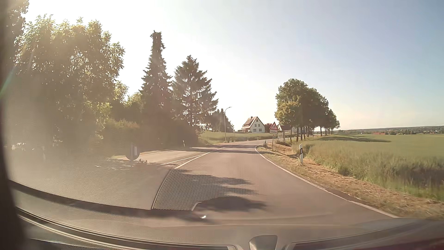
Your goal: Follow the waypoints while adhering to traffic rules and regulations
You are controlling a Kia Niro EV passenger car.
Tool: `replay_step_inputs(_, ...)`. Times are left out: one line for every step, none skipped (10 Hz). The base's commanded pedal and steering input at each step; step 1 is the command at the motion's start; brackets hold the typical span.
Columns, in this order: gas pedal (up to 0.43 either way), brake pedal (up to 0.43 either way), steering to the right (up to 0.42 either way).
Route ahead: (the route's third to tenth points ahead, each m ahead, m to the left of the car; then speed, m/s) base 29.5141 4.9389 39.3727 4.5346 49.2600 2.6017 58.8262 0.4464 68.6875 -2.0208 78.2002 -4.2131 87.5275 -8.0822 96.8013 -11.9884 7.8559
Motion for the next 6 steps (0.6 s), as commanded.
replay_step_inputs(0.339, 0.006, -0.038)
replay_step_inputs(0.339, 0.006, -0.031)
replay_step_inputs(0.339, 0.006, -0.024)
replay_step_inputs(0.331, 0.006, -0.021)
replay_step_inputs(0.331, 0.006, -0.018)
replay_step_inputs(0.331, 0.006, -0.015)
